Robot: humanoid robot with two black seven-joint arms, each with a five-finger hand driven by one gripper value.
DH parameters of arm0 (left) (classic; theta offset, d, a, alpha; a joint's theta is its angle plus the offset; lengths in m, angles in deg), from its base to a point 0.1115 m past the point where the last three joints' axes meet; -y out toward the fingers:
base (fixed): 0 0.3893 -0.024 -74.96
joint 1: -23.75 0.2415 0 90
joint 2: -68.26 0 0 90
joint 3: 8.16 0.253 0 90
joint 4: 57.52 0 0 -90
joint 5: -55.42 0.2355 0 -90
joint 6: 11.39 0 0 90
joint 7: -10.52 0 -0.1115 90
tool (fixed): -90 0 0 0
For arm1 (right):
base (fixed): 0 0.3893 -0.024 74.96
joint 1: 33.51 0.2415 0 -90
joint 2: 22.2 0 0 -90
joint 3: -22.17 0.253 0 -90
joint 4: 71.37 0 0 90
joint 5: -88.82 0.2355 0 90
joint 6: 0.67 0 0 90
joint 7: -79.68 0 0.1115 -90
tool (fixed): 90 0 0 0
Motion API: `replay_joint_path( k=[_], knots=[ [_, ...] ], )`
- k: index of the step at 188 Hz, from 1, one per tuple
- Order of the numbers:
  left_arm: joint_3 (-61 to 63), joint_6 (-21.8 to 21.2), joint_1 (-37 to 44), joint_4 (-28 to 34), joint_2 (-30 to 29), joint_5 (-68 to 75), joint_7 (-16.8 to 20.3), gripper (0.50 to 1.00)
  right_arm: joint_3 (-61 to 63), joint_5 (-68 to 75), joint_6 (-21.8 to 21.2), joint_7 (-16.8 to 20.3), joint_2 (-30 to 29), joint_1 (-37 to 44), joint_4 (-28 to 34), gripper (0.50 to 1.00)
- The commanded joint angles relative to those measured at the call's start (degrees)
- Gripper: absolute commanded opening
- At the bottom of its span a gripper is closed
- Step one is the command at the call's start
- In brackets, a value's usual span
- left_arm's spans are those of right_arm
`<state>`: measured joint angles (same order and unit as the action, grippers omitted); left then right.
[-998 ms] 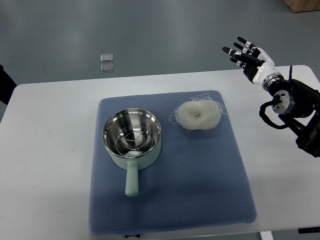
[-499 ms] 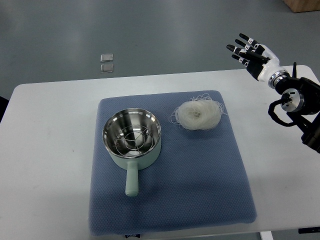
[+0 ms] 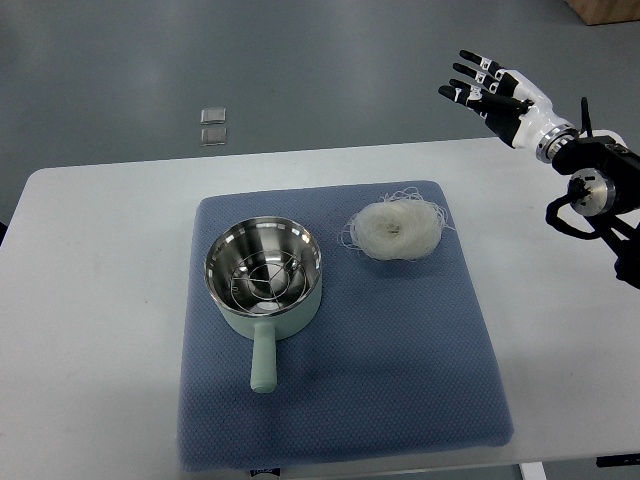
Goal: Put vermicelli into pot with right hand
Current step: 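Reach the right hand down over the white vermicelli bundle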
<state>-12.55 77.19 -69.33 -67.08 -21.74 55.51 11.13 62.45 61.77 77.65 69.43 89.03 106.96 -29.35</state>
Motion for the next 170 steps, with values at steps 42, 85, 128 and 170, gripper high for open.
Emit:
replay_joint_path(
  k=[42,85,128,170],
  knots=[
    [0.00,0.01,0.00,-0.02,0.00,0.00,0.00,1.000,-9.34,-34.74,-8.80,-2.58,4.53,5.88,8.34,0.919],
    [0.00,0.01,0.00,-0.02,0.00,0.00,0.00,1.000,-23.76,-43.00,-11.17,-3.81,6.11,14.05,11.41,0.917],
    [0.00,0.01,0.00,-0.02,0.00,0.00,0.00,1.000,-34.74,-49.33,-10.47,-3.19,5.05,18.88,11.59,0.917],
    [-0.09,0.01,0.00,-0.28,0.00,0.00,0.00,1.000,-37.12,-52.23,-10.38,2.52,-0.48,18.36,9.04,0.913]
  ],
)
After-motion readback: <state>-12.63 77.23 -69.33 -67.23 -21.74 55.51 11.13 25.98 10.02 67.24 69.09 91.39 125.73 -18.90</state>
